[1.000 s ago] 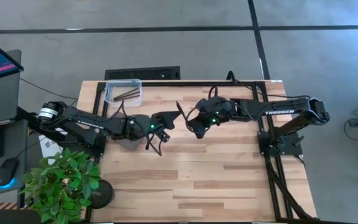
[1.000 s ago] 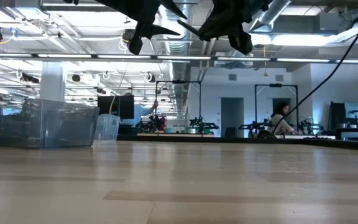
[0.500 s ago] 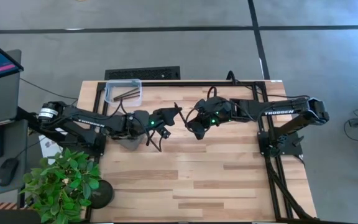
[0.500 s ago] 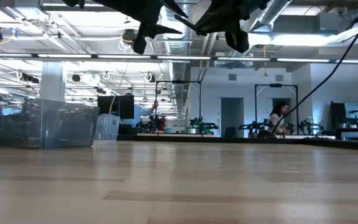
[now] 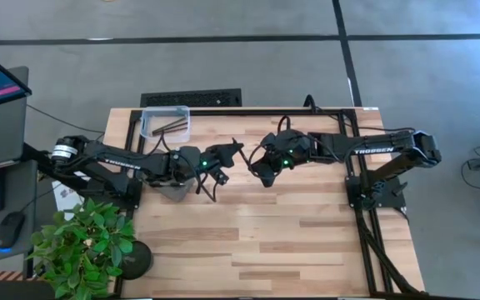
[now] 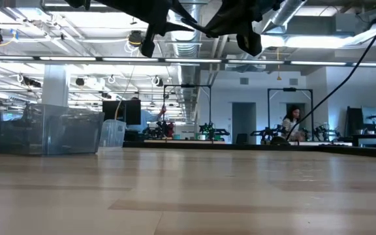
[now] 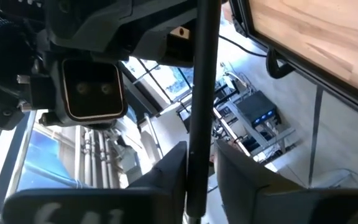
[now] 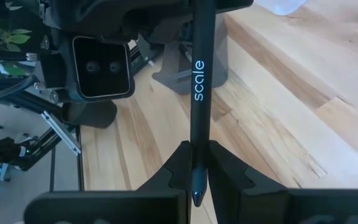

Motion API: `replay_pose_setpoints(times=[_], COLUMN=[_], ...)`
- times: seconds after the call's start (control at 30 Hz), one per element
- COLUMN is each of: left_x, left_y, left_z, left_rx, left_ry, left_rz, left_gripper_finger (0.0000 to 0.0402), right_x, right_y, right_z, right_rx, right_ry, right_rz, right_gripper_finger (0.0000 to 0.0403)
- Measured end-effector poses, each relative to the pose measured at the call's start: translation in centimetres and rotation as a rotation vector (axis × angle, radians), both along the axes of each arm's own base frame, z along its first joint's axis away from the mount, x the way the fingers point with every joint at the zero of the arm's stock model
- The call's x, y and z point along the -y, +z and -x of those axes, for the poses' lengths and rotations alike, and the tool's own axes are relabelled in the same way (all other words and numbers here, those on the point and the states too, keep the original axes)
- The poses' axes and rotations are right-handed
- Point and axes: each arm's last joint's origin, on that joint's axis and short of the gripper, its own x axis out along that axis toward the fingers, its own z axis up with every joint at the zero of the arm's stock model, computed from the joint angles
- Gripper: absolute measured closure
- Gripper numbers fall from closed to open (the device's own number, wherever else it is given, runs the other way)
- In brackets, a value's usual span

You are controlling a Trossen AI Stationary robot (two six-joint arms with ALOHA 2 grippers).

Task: Sort pens & pencils
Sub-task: Put the black pen into the black bin

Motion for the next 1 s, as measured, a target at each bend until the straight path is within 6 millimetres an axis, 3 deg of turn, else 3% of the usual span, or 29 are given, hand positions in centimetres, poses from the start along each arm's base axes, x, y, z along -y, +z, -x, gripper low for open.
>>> replay_pose_setpoints(times=[0.23, 0.6, 1.0], left_x=[0.02, -0.04, -0.12], left_y=[-0.06, -0.05, -0.09], left_z=[-0.01, 0.04, 0.10], left_rx=[-0.007, -0.004, 0.021], left_ry=[-0.009, 0.024, 0.060], left_rz=[0.000, 0.000, 0.046], left_gripper_finger=[0.0379, 0.0379, 0.0379], right_x=[-0.01, 0.03, 0.00], right_y=[-0.02, 0.02, 0.05], right_z=[0.00, -0.02, -0.04], right_rx=[-0.001, 0.004, 0.007], right_ry=[0.001, -0.002, -0.004], right_rz=[-0.003, 0.000, -0.004], right_gripper_finger=[0.0346, 0.0342, 0.0296])
